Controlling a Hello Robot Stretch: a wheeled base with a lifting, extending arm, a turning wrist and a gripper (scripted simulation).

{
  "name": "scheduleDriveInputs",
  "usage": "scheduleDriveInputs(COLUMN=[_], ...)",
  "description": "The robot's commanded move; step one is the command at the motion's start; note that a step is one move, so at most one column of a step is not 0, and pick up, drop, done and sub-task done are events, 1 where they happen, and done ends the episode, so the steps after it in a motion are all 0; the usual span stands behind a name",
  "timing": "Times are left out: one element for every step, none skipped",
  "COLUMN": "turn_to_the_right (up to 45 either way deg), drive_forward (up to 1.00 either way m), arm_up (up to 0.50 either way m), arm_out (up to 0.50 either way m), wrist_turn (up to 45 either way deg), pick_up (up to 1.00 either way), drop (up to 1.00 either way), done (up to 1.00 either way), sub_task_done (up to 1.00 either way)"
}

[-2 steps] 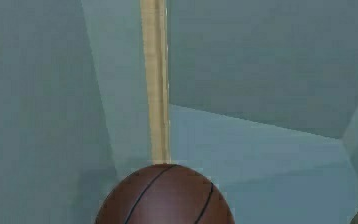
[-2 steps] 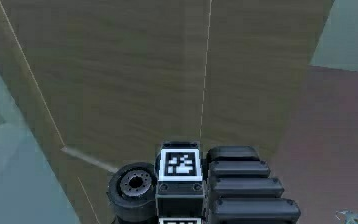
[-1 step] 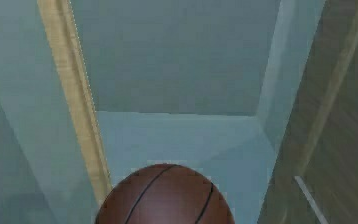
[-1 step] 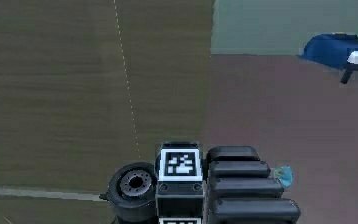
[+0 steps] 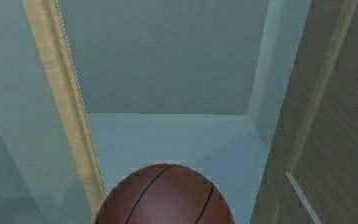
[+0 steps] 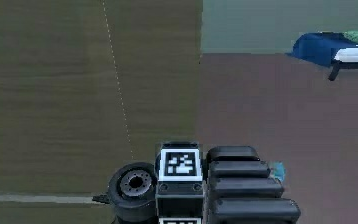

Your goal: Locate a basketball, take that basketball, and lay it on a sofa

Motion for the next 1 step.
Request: scheduleDriveInputs(turn_to_the_right=[-45.0], drive_forward=[0.0], arm_up=[0.0], arm_out=[0.0], wrist_turn=[0.0], pick_up=[0.0], drop=[0.0], done=[0.0], sub_task_done=[0.0])
